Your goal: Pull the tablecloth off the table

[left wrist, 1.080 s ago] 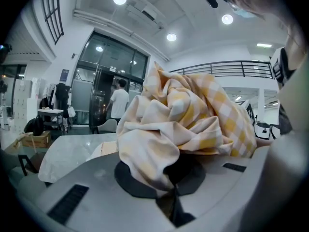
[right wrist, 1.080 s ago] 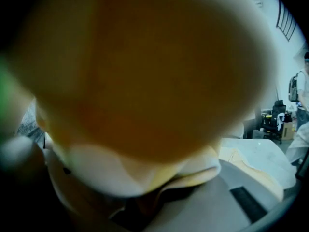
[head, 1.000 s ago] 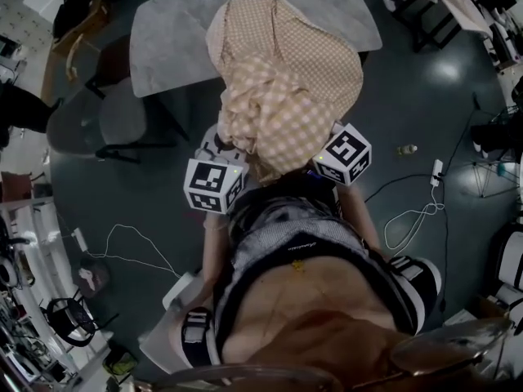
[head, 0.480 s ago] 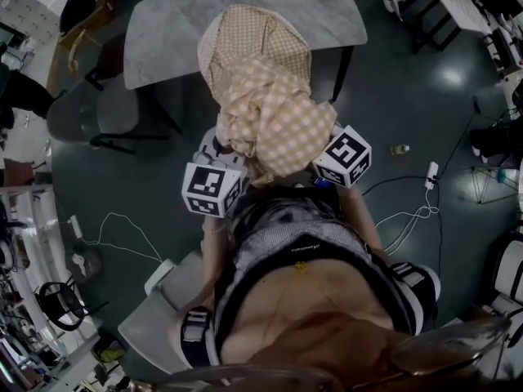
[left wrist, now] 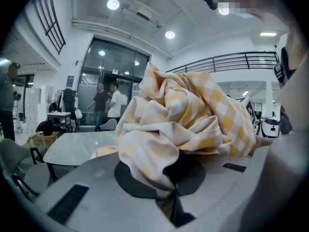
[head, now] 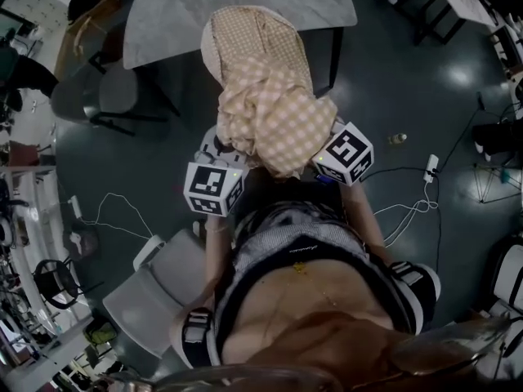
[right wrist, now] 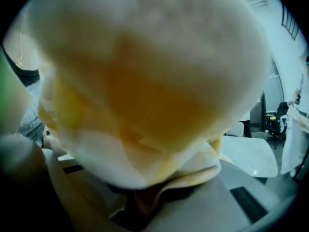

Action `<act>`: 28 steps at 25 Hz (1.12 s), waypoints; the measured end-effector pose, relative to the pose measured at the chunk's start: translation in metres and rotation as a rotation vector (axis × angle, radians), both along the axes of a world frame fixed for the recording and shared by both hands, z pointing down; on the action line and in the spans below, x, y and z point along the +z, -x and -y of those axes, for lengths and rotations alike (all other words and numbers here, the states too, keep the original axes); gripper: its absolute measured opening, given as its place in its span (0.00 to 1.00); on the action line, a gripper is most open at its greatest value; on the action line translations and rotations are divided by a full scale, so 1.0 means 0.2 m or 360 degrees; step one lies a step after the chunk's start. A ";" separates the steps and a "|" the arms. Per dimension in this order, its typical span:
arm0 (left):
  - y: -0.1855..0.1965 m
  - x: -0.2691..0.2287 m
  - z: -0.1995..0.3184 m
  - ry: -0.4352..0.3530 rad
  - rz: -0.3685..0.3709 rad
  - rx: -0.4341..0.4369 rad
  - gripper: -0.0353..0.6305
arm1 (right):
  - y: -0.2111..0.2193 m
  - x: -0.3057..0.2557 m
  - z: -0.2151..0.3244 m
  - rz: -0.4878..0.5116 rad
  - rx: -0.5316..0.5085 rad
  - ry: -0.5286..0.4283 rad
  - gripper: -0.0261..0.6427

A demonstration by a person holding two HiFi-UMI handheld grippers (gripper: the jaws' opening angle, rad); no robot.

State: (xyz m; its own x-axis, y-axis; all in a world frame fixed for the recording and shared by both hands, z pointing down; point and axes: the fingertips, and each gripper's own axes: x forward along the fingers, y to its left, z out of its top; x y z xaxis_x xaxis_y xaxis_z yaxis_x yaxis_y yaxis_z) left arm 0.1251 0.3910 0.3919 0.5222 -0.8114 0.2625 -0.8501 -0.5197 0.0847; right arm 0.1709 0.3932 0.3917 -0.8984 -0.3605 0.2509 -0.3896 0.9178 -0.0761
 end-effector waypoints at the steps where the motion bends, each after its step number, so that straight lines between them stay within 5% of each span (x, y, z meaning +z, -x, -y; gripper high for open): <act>1: -0.01 0.00 -0.03 -0.0001 0.0001 -0.0013 0.08 | -0.01 0.00 -0.02 0.0003 -0.0011 0.0010 0.25; 14: 0.18 0.04 -0.14 0.0014 -0.0020 -0.0057 0.08 | 0.18 0.05 -0.11 0.0013 -0.0045 0.0091 0.25; 28: 0.87 0.01 -0.28 -0.0017 0.0035 0.0010 0.08 | 0.89 0.06 -0.24 0.0097 0.0024 0.0121 0.25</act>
State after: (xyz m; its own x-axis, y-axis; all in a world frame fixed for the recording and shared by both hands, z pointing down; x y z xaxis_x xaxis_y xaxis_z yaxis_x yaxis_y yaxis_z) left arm -0.0493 0.4474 0.3929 0.5212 -0.8111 0.2656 -0.8486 -0.5256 0.0604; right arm -0.0066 0.4421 0.4030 -0.9073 -0.3561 0.2234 -0.3959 0.9026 -0.1691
